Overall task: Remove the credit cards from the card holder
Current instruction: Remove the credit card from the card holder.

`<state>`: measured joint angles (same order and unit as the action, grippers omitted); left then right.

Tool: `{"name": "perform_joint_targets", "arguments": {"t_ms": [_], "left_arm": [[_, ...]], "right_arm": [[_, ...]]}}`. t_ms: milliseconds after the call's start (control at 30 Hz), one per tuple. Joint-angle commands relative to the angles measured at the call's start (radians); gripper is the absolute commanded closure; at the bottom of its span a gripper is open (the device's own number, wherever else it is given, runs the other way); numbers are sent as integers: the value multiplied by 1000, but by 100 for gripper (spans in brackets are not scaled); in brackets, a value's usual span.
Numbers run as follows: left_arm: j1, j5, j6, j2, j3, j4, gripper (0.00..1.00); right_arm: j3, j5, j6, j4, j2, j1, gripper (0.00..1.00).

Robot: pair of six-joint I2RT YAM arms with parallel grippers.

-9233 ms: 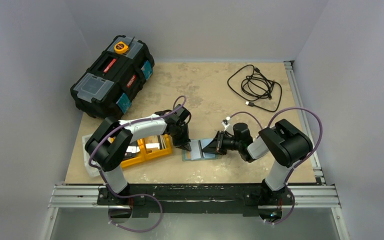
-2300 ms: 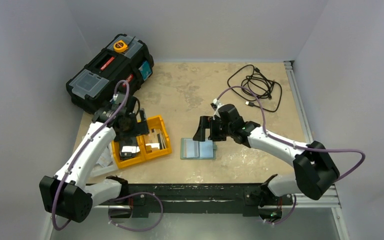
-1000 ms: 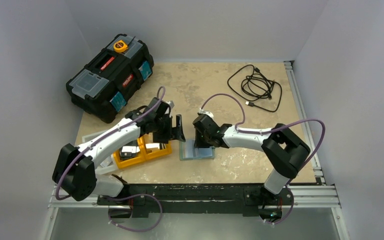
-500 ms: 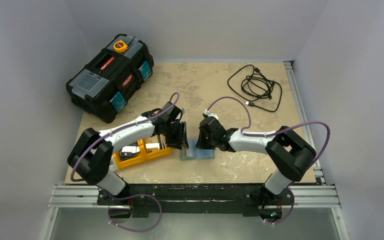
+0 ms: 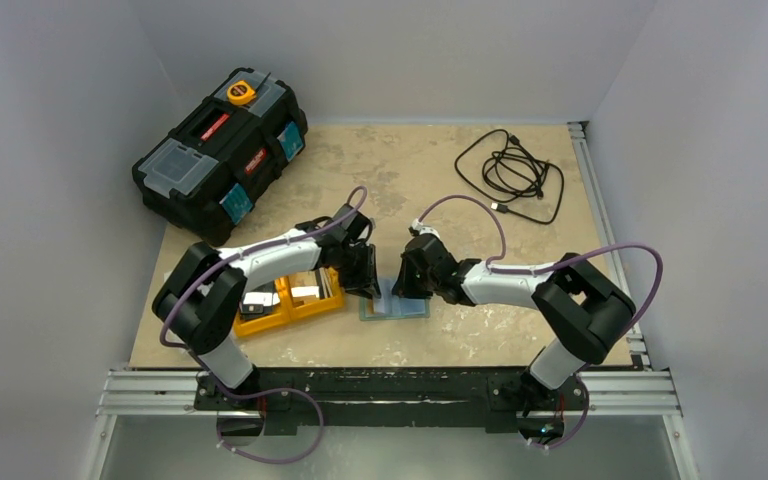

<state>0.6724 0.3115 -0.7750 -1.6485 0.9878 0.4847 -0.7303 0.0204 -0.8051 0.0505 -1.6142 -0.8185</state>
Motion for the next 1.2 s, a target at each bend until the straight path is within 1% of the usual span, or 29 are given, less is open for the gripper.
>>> {"name": "perform_joint_targets", "arguments": {"t_ms": [0, 200, 300, 433, 667, 900, 967, 1067, 1100, 1167], "left_arm": [[15, -31, -1, 6, 45, 7, 76], [24, -51, 19, 94, 76, 63, 72], [40, -40, 19, 106, 101, 76, 70], [66, -29, 3, 58, 113, 60, 71], [74, -37, -15, -50, 89, 4, 74], [73, -38, -26, -100, 71, -37, 76], [74, -37, -27, -109, 69, -41, 78], [73, -37, -31, -115, 62, -51, 86], [73, -37, -33, -118, 61, -53, 92], [73, -33, -37, -116, 57, -58, 98]], "right_arm": [[41, -6, 6, -61, -8, 8, 100], [47, -13, 6, -57, -7, 13, 100], [50, -17, 6, -56, -11, 16, 100], [54, -17, 2, -30, -11, 19, 100], [63, -33, 3, -25, 0, 34, 100], [78, -66, 2, -2, 8, 53, 100], [78, -70, 1, 0, 12, 55, 100], [77, -80, 1, 2, 27, 62, 100], [76, -87, 1, 0, 39, 64, 97], [68, -99, 2, -8, 68, 68, 88]]}}
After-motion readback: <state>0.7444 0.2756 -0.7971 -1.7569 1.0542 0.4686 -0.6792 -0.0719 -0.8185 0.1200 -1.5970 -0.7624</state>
